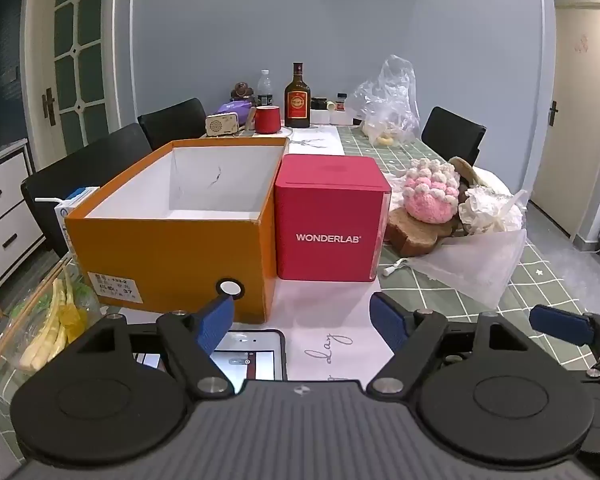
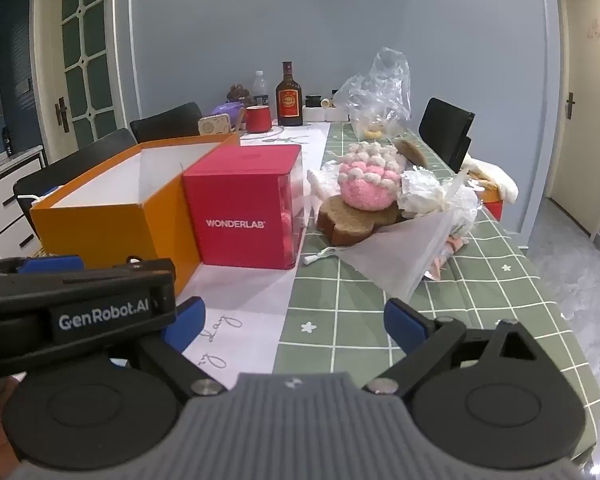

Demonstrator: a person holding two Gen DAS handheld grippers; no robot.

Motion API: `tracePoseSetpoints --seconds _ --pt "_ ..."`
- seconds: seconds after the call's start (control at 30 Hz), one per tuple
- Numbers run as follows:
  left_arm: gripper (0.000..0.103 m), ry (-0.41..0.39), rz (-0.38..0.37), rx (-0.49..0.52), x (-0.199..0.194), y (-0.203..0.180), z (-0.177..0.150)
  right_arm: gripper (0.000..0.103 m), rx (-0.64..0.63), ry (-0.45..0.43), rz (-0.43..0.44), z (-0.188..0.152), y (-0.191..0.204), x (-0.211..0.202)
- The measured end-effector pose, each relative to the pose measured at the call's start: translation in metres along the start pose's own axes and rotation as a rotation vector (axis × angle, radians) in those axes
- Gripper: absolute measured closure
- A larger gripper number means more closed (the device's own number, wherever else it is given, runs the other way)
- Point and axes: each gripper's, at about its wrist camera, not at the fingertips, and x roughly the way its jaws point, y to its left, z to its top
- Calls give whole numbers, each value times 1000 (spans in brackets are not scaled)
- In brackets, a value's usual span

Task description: Organize soft objects

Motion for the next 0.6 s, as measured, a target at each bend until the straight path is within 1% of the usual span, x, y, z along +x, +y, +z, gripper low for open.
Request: tracePoseSetpoints --seconds 0.03,0.1,0.13,0.2,0.37,0.6 --pt "13 1 5 -3 0 0 0 9 2 3 4 0 -1 1" --pt "19 3 4 -8 0 2 -1 10 4 8 12 0 -3 4" --pt "19 2 6 -11 0 3 -1 10 0 -2 -1 -1 -2 4" --pt "20 -10 4 0 -2 -4 -2 11 -4 -7 -11 -1 -3 1" --pt "19 -9 2 13 -2 -4 0 11 -14 -11 -14 1 -4 0" --pt "18 -28 21 32 -1 -7 14 11 -2 -38 -12 13 -1 0"
